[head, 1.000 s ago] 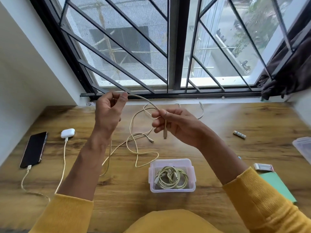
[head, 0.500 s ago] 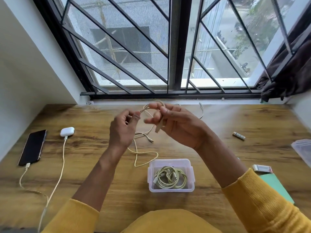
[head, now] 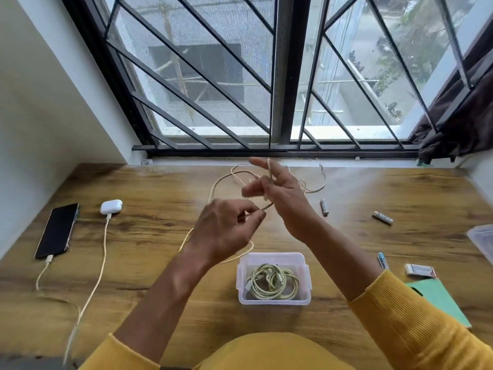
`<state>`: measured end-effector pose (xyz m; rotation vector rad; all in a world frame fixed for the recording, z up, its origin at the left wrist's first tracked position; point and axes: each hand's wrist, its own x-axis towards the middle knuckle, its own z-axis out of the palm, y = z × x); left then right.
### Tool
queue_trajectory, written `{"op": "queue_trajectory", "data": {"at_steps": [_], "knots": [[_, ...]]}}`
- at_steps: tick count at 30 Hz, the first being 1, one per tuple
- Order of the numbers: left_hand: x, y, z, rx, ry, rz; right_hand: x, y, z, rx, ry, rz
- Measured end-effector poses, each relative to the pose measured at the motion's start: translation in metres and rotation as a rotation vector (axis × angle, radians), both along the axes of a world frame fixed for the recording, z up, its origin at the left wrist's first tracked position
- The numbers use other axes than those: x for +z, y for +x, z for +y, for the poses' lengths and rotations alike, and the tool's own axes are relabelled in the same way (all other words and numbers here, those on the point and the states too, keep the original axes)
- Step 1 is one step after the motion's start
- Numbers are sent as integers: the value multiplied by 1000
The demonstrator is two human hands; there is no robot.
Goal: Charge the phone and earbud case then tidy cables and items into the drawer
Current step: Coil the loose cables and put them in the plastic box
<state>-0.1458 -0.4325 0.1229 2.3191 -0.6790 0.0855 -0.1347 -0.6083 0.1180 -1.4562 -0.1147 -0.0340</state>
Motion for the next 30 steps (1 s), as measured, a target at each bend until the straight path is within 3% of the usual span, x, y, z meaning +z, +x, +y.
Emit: {"op": "queue_trajectory", "data": {"at_steps": [7, 13, 18, 25, 28, 30], "knots": [[30, 29, 26, 15, 13, -82, 6, -9, 0, 280, -323, 37], [39, 52, 36, 2, -39, -153, 9, -14, 5, 577, -306, 197], [29, 60, 38, 44, -134, -189, 16, -15, 4, 704, 4, 153], [8, 40, 20, 266, -200, -269, 31, -7, 6, 549, 339, 4], [-9, 26, 9, 365, -181, -195, 33, 0, 7, 432, 483, -50], [-20, 14, 3, 307, -155, -140, 34, 4, 7, 354, 565, -64]]}}
